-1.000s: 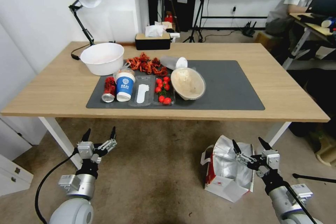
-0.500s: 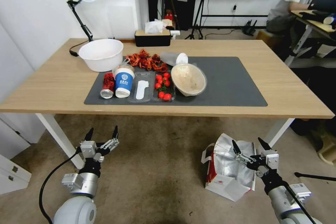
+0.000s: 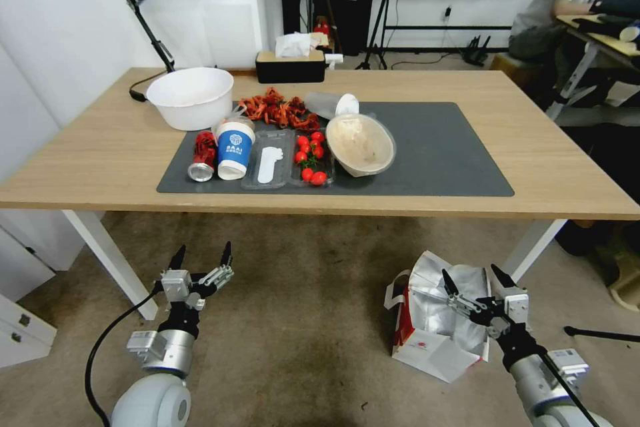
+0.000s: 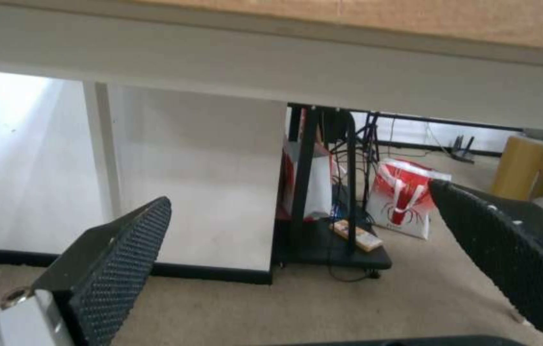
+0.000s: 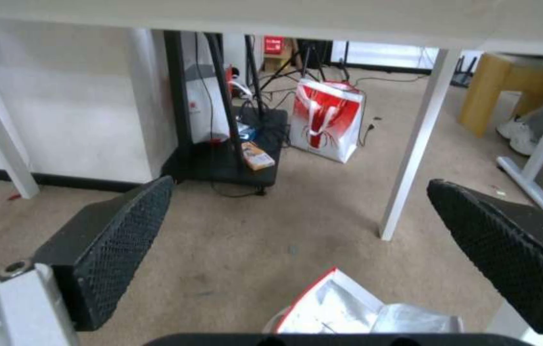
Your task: Pick up the food delivery bag from the floor and place it on the table.
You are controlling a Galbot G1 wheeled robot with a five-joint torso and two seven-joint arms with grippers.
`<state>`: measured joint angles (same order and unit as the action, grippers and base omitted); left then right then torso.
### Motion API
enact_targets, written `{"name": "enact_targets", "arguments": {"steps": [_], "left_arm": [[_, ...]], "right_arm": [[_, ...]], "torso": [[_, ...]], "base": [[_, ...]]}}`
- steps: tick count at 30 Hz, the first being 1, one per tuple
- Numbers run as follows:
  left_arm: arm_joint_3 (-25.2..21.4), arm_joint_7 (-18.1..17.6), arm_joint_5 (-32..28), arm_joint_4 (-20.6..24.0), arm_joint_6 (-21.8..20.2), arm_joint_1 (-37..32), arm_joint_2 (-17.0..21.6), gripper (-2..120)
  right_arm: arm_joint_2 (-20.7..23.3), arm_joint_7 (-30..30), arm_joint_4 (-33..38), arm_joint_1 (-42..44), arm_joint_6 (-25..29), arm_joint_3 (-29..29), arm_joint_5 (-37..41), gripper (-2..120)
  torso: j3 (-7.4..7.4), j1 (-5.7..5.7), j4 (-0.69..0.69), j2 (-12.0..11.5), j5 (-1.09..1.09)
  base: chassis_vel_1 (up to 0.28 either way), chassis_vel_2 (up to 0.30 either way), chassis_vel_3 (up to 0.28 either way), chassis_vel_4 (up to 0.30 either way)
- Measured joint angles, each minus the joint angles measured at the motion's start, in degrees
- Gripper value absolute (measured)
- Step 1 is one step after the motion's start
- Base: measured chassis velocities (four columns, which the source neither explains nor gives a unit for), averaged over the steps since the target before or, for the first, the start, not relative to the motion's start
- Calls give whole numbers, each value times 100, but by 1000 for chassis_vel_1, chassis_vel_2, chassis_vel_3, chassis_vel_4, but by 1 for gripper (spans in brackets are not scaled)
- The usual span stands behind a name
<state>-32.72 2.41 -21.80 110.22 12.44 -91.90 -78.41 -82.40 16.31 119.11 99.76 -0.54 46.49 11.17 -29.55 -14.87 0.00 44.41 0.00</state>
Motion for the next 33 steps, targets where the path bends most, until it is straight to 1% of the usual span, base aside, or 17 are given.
{"name": "enact_targets", "arguments": {"steps": [13, 16, 23, 31, 33], "left_arm": [[28, 26, 19, -81, 141, 20, -23, 100], [30, 28, 31, -80, 161, 12, -29, 100], [128, 32, 111, -29, 178, 4, -75, 100], [133, 32, 142, -18, 209, 2, -80, 100], [130, 33, 156, -14, 216, -1, -80, 100]], "right_arm": [[-7, 0, 1, 31, 5, 6, 2, 100], [-12, 1, 2, 43, 13, 6, 2, 100], [-22, 4, 5, 62, 35, 11, 4, 100], [-29, 3, 24, 69, 35, 6, 3, 100], [-37, 3, 29, 70, 35, -5, 1, 100]], "torso": [[204, 142, 0, -347, -1], [237, 165, 0, -403, 0], [371, 255, 0, -624, 0], [469, 317, 0, -785, 0], [515, 345, 0, -859, 0]], "base": [[0, 0, 0, 0], [0, 0, 0, 0], [0, 0, 0, 0], [0, 0, 0, 0], [0, 0, 0, 0]]}}
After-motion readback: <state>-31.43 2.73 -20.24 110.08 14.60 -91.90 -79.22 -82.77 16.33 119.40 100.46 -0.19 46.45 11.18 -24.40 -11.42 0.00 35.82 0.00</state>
